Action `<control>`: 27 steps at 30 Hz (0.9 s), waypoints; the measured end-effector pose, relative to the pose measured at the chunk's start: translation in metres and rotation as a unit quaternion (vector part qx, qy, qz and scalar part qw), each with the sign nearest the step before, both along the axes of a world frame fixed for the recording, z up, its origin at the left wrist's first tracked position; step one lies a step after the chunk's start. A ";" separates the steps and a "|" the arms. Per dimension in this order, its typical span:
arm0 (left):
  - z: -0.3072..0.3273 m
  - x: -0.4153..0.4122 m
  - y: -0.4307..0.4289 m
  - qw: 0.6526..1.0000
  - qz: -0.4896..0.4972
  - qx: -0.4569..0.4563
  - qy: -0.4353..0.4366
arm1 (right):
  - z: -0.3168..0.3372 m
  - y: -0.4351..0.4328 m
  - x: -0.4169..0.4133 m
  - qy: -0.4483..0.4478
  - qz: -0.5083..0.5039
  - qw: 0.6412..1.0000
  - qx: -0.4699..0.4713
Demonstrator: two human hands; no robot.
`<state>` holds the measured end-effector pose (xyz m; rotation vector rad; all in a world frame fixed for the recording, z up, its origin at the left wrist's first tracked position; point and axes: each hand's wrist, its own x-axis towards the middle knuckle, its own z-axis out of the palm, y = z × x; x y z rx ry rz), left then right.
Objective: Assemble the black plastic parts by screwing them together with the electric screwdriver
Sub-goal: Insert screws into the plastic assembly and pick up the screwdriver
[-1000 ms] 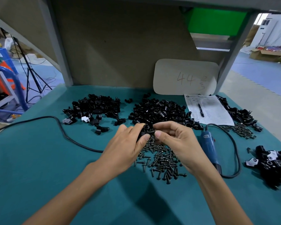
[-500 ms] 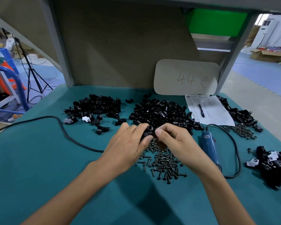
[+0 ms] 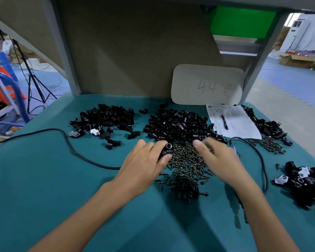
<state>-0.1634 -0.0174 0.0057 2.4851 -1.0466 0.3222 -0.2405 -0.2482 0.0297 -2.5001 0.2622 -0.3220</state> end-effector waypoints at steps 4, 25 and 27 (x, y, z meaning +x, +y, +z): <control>-0.039 0.010 -0.001 0.999 0.012 -0.010 0.038 | -0.043 -0.063 -0.019 0.207 -0.221 0.942 -0.142; -0.101 0.026 -0.007 0.998 -0.018 0.028 0.053 | -0.058 0.009 0.060 -0.346 -0.323 0.506 0.721; -0.102 0.026 -0.007 0.998 -0.020 0.028 0.052 | -0.060 0.015 0.069 -0.360 -0.334 0.492 0.718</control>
